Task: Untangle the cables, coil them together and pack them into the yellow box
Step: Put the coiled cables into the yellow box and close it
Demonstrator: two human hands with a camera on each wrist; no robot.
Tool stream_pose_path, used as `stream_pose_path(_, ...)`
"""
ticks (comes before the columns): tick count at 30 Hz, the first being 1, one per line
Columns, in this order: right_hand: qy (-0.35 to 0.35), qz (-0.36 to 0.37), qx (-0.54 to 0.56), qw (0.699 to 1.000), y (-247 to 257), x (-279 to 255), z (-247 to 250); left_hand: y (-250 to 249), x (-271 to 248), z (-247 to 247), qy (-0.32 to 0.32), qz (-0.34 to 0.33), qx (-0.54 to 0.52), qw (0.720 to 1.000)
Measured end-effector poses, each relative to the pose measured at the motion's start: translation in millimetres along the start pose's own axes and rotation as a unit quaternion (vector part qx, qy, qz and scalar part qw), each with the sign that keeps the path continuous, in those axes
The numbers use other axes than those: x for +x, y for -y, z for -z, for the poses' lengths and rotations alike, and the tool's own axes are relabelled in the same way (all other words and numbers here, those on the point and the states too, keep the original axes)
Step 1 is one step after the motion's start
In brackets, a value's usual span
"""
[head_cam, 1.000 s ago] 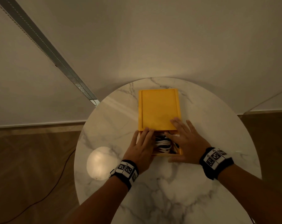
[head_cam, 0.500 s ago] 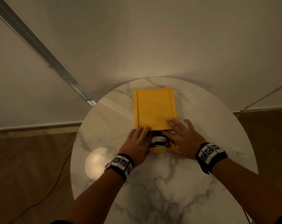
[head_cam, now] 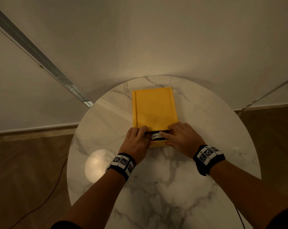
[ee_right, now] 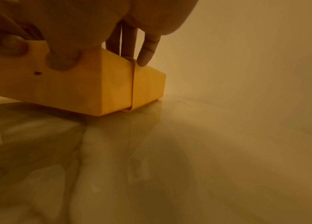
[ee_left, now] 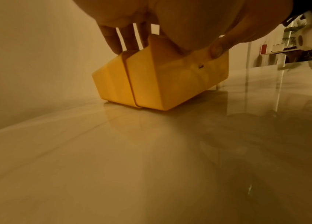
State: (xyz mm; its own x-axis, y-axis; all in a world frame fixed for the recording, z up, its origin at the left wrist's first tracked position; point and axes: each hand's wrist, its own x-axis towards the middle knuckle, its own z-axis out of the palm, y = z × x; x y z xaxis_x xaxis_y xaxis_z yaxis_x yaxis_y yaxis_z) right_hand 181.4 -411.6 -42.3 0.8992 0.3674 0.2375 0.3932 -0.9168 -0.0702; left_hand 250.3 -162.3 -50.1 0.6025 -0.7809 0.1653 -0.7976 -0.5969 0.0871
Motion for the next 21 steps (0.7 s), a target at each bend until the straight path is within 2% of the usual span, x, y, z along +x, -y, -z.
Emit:
stream_pose_path(9, -0.046, 0.04, -0.004, 0.998, -1, 5, -2, 9, -2, -6, -0.048, -0.007, -0.051, 0.998)
stream_pose_path(13, -0.054, 0.039, 0.003, 0.998, -2, 8, -6, 13, 3, 0, -0.066, -0.008, -0.102, 0.993)
stream_pose_path(21, -0.062, 0.022, 0.0, 0.998, -2, 15, -4, 13, 15, 8, -0.09, 0.005, -0.126, 0.988)
